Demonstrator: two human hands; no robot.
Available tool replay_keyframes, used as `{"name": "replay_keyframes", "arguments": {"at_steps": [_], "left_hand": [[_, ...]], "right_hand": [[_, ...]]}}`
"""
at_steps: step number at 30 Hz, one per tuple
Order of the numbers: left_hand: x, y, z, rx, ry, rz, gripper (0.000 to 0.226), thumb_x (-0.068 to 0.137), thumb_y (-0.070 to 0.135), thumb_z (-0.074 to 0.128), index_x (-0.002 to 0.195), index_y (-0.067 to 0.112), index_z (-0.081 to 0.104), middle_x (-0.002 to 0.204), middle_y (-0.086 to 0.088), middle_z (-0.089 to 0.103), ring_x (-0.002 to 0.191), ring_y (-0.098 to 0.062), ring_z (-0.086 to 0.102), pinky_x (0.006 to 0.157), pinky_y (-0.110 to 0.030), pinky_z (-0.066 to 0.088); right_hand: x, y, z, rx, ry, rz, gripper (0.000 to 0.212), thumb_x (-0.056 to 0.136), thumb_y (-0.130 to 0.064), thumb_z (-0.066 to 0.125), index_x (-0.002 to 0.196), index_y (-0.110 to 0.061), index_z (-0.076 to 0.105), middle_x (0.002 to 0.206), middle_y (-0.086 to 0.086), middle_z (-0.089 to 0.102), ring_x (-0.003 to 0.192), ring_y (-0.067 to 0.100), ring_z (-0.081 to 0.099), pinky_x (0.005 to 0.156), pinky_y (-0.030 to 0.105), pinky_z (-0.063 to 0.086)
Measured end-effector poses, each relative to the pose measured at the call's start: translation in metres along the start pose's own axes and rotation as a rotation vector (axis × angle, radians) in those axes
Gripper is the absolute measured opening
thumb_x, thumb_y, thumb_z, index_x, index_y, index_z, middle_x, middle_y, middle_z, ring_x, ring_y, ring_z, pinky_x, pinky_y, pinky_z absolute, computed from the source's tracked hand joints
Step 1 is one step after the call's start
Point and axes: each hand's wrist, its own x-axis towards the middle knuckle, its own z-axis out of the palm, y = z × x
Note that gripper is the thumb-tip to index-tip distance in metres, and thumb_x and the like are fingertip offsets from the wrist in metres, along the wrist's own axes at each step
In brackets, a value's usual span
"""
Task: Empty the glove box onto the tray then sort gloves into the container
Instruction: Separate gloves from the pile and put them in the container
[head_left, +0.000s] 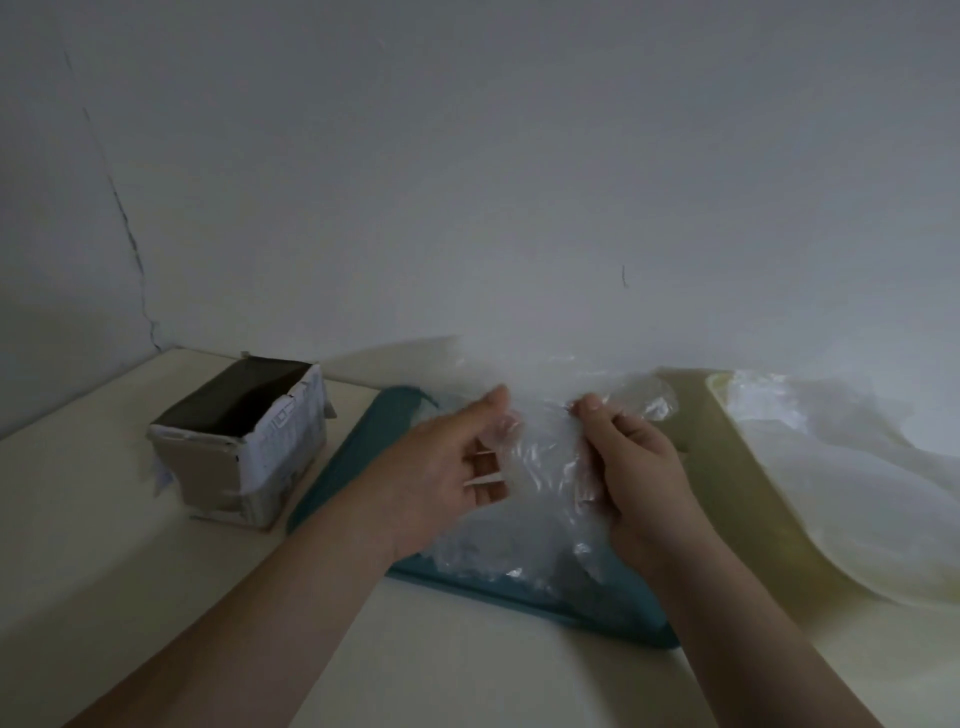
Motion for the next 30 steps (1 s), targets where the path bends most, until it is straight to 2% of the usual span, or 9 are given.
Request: {"name": "replay_keyframes", "arguments": {"at_steps": [3, 6, 10, 13, 16, 19, 23, 26, 30], "left_hand": [[0.0, 0.006, -0.004, -0.015, 0.07, 0.206, 0.014, 0.082, 0.023, 0.076, 0.09, 0.013, 0.079, 0.095, -0.01, 0.075, 0.093, -0.024, 0.068, 0.095, -0.048, 0.053], [0.002, 0.024, -0.026, 0.107, 0.241, 0.375, 0.013, 0.09, 0.016, 0.075, 0.096, 0.005, 0.078, 0.099, -0.012, 0.078, 0.08, -0.02, 0.07, 0.079, -0.035, 0.058], [-0.009, 0.038, -0.033, 0.142, 0.127, 0.345, 0.038, 0.08, 0.012, 0.082, 0.111, -0.009, 0.073, 0.1, -0.022, 0.072, 0.075, -0.029, 0.068, 0.065, -0.035, 0.061], [-0.02, 0.034, -0.02, 0.19, -0.117, 0.239, 0.002, 0.078, 0.003, 0.074, 0.08, 0.005, 0.075, 0.079, -0.025, 0.067, 0.061, -0.033, 0.068, 0.056, -0.034, 0.057], [-0.023, 0.024, -0.011, 0.212, -0.243, 0.212, 0.004, 0.079, 0.005, 0.069, 0.081, 0.007, 0.073, 0.075, -0.023, 0.066, 0.063, -0.036, 0.069, 0.054, -0.035, 0.057], [-0.022, 0.019, -0.011, 0.326, -0.271, 0.234, 0.013, 0.084, 0.011, 0.071, 0.093, 0.003, 0.075, 0.085, -0.024, 0.07, 0.074, -0.034, 0.071, 0.06, -0.035, 0.058], [-0.002, 0.013, -0.025, 0.368, -0.073, 0.16, 0.037, 0.097, 0.041, 0.069, 0.106, 0.006, 0.077, 0.11, -0.034, 0.069, 0.086, -0.056, 0.065, 0.071, -0.045, 0.056], [0.009, 0.005, -0.04, 0.818, 0.097, 0.315, 0.015, 0.1, 0.013, 0.059, 0.1, 0.014, 0.074, 0.102, -0.007, 0.076, 0.082, -0.023, 0.073, 0.072, -0.043, 0.061], [0.017, -0.016, -0.056, 1.369, -0.045, 0.302, 0.039, 0.087, 0.006, 0.055, 0.108, 0.034, 0.073, 0.112, 0.015, 0.071, 0.103, -0.004, 0.067, 0.092, -0.026, 0.056]], "right_hand": [[0.001, 0.007, -0.002, -0.065, -0.034, 0.01, 0.029, 0.101, -0.032, 0.064, 0.087, -0.006, 0.067, 0.053, 0.005, 0.042, 0.043, 0.014, 0.03, 0.046, 0.02, 0.024], [0.01, 0.008, -0.011, -0.232, 0.146, -0.084, 0.035, 0.102, -0.031, 0.064, 0.073, -0.012, 0.064, 0.052, 0.002, 0.047, 0.044, 0.015, 0.035, 0.044, 0.023, 0.031], [0.008, -0.006, -0.015, -0.409, 0.309, -0.322, 0.027, 0.098, -0.045, 0.064, 0.107, -0.02, 0.069, 0.093, -0.002, 0.073, 0.084, 0.01, 0.068, 0.077, 0.034, 0.056], [0.001, -0.019, -0.015, -0.406, -0.099, -0.187, 0.049, 0.083, -0.064, 0.069, 0.113, -0.025, 0.073, 0.109, -0.005, 0.078, 0.104, 0.009, 0.072, 0.092, 0.032, 0.057], [-0.001, -0.017, -0.017, -0.207, -0.494, 0.207, 0.086, 0.067, -0.079, 0.076, 0.122, -0.013, 0.074, 0.122, 0.014, 0.072, 0.115, 0.033, 0.068, 0.091, 0.042, 0.058], [-0.005, -0.009, -0.016, -0.092, -0.62, 0.297, 0.066, 0.091, -0.053, 0.07, 0.135, -0.004, 0.065, 0.135, 0.029, 0.061, 0.121, 0.043, 0.06, 0.103, 0.052, 0.051], [0.0, -0.006, -0.017, -0.004, -0.412, 0.266, 0.038, 0.087, -0.019, 0.073, 0.115, 0.007, 0.072, 0.11, 0.026, 0.07, 0.089, 0.03, 0.069, 0.078, 0.037, 0.061], [-0.001, -0.017, -0.019, -0.071, -0.318, 0.214, 0.021, 0.082, -0.012, 0.07, 0.097, 0.0, 0.079, 0.082, 0.013, 0.073, 0.063, 0.017, 0.068, 0.055, 0.028, 0.059], [-0.014, -0.039, -0.024, -0.357, -0.613, 0.124, 0.019, 0.089, -0.016, 0.068, 0.1, -0.009, 0.082, 0.071, 0.003, 0.073, 0.057, 0.008, 0.064, 0.055, 0.025, 0.05]]}}
